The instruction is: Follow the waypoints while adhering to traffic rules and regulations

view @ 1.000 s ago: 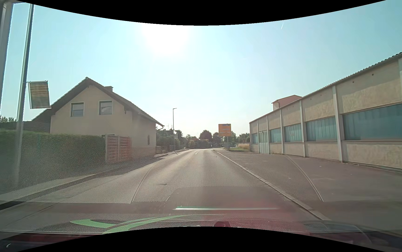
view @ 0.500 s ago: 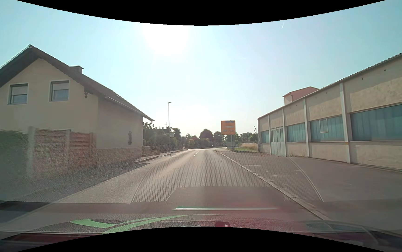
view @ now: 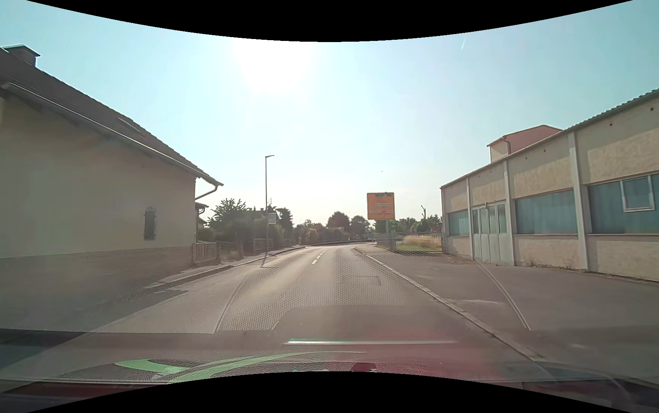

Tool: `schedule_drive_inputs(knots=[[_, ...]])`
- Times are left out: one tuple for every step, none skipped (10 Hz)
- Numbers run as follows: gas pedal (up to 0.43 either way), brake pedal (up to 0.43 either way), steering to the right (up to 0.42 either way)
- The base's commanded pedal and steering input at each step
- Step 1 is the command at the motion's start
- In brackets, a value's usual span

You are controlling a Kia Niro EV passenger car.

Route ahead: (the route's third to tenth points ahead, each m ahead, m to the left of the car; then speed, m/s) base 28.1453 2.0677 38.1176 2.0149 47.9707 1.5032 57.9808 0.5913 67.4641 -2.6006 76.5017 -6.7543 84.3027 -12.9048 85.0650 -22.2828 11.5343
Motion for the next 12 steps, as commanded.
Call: schedule_drive_inputs(knots=[[0.067,0.0,-0.003],[0.059,0.0,-0.002],[0.047,0.0,-0.003],[0.039,0.0,-0.002],[0.039,0.0,-0.003],[0.039,0.0,-0.002],[0.039,0.0,-0.002],[0.039,0.0,-0.002],[0.039,0.0,-0.002],[0.047,0.0,0.0],[0.047,0.0,0.0],[0.047,0.0,0.0]])
